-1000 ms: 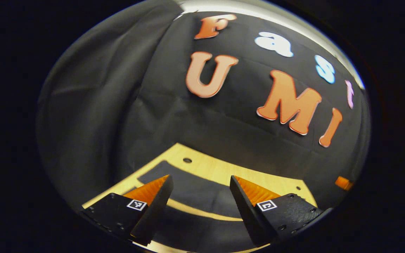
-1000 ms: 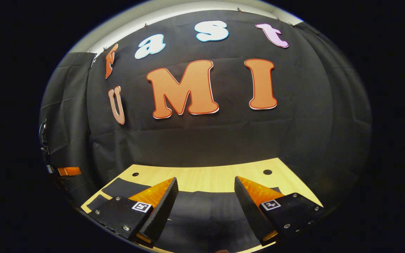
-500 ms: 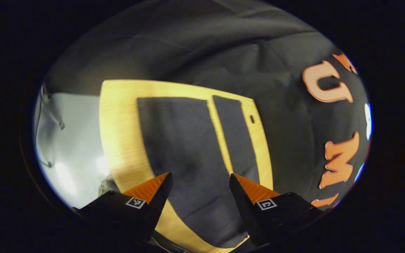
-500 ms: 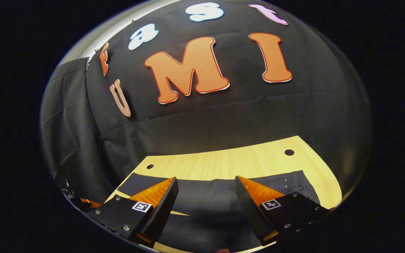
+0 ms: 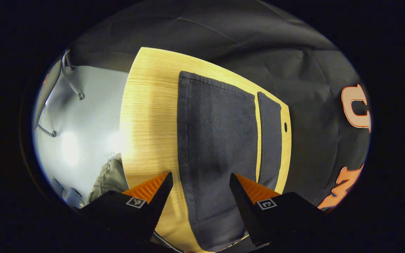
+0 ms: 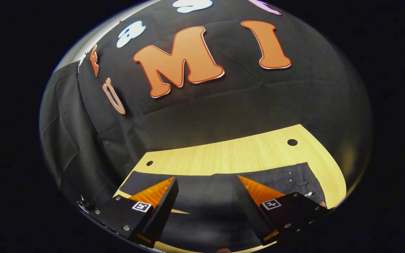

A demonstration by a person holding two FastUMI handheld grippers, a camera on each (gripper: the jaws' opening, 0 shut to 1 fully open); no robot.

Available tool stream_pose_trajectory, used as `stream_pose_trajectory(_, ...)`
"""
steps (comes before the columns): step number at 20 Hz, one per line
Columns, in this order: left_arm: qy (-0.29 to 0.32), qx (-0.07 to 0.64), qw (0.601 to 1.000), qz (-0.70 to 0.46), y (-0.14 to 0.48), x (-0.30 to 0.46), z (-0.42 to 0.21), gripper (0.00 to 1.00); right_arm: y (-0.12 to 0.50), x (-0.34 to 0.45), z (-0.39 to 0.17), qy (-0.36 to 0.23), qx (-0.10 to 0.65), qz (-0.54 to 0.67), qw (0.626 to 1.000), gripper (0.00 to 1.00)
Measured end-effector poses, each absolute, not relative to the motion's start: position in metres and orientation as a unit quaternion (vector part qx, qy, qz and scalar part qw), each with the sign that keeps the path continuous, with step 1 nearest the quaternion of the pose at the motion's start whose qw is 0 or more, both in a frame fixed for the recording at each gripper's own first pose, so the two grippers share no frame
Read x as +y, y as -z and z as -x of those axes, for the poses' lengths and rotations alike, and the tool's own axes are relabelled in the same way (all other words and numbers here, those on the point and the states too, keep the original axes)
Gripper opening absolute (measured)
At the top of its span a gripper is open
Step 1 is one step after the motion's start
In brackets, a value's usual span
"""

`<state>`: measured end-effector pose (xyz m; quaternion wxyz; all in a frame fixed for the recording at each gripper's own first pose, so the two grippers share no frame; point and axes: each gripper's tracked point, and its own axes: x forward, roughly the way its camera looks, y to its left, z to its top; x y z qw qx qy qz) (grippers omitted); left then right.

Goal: Grasp the waist and the cuffs of the jeans and fold them to make the two legs overlap; first hold the waist and fold one-third of the jeans toward the cuffs, then hold the cuffs and fold the remaining one-third in the same direction to finish folding.

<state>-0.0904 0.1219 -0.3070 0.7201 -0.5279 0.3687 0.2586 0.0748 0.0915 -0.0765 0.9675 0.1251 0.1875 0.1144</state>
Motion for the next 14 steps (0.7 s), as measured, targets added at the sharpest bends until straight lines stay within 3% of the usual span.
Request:
stream_pose_trajectory(8,-0.19,0.352,0.749,0.529,0.307,0.102,0.028,0.94,0.081,0.075,-0.081,-0.089,0.202,-0.152,0.963,0.98)
stream_pose_trajectory(9,-0.185,0.356,0.749,0.527,0.305,0.098,0.032,0.87,0.08,0.072,-0.08,-0.084,0.202,-0.154,0.964,0.98)
stream_pose_trajectory(12,-0.197,0.355,0.743,0.532,0.318,0.098,0.017,0.07,0.082,0.061,-0.08,-0.07,0.206,-0.154,0.964,0.98)
stream_pose_trajectory(14,-0.181,0.374,0.732,0.541,0.316,0.085,0.013,0.07,0.083,0.051,-0.076,-0.063,0.208,-0.169,0.961,0.98)
